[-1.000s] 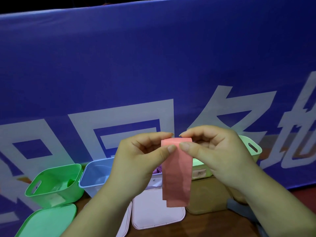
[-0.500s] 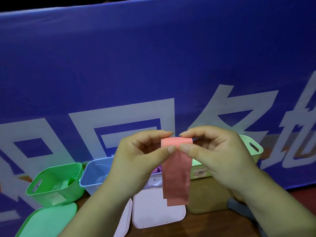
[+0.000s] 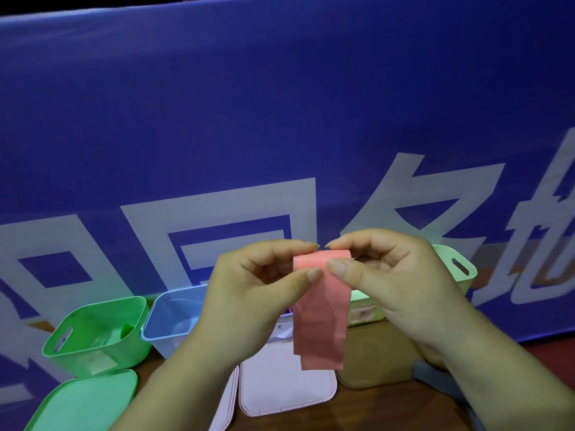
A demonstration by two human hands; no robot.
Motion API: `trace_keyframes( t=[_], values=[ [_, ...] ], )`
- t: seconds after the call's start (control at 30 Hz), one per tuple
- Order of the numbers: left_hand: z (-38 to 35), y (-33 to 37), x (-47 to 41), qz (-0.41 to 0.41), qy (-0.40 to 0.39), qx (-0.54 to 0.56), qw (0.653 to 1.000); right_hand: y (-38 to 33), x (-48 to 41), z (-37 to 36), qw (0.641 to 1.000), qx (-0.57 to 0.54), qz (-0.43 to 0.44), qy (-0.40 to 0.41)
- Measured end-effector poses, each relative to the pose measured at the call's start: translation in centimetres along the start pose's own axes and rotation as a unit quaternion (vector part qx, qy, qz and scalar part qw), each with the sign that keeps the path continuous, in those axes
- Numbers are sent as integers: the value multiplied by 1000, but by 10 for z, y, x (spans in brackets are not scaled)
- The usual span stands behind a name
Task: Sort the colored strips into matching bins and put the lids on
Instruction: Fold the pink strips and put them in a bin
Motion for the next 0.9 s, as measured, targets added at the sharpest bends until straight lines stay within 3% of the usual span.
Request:
trace_keyframes(
  t=[0.57,0.9],
  values=[
    [0,-3,0,13,-7,16,1000,-2,4,-6,1000,1,31,-5],
    [2,4,6,-36,-20,-88,995,2,1,-4,1000,-7,7,-8]
  ],
)
Point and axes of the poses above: each hand's wrist, its own x-axis away from the middle knuckle, its own z-axis out of the back of the hand, y = z × x, the point moved 9 cm from there along -x, towards the middle knuckle, and after that the axes turned 12 degrees about -y, right-handed, at the moved point
